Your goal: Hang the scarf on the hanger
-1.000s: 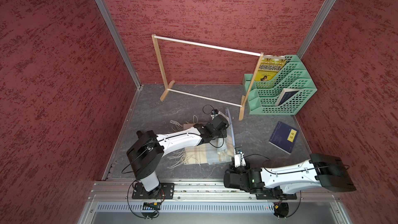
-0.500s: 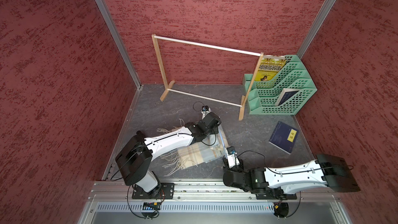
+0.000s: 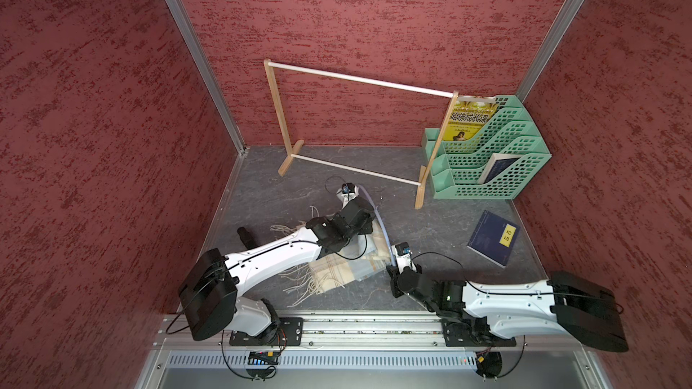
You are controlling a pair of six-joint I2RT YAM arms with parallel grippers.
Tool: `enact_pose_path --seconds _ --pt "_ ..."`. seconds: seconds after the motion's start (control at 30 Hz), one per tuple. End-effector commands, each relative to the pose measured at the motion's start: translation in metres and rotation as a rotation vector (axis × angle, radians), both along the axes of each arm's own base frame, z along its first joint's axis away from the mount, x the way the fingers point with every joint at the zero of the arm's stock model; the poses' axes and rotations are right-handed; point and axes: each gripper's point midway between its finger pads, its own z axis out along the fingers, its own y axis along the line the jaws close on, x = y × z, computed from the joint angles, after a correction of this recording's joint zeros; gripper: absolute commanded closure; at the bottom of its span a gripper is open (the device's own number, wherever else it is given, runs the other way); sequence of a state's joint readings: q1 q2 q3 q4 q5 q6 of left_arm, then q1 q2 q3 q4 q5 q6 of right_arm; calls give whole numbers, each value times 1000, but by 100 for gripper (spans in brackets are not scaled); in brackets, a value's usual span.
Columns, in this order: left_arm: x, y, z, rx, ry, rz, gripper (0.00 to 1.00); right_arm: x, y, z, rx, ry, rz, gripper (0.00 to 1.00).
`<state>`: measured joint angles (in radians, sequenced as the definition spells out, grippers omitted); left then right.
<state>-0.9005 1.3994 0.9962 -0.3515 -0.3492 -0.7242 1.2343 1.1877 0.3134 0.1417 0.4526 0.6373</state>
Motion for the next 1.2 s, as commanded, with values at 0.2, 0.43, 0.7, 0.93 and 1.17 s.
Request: enact_pose_path --seconds 0.2,0.43,0.7,0.93,1.17 --pt "-9 41 20 65 -68 73 100 -14 44 9 107 63 167 100" --pt "-17 62 24 96 -82 106 100 -16 35 3 108 76 151 100" --pt "-41 86 22 113 -59 144 100 -13 41 -8 93 79 145 100" --pt "-67 123 -1 172 3 228 100 -11 54 -28 71 109 148 100" --pt "-87 153 -43 192 89 333 100 5 42 -37 30 94 58 100"
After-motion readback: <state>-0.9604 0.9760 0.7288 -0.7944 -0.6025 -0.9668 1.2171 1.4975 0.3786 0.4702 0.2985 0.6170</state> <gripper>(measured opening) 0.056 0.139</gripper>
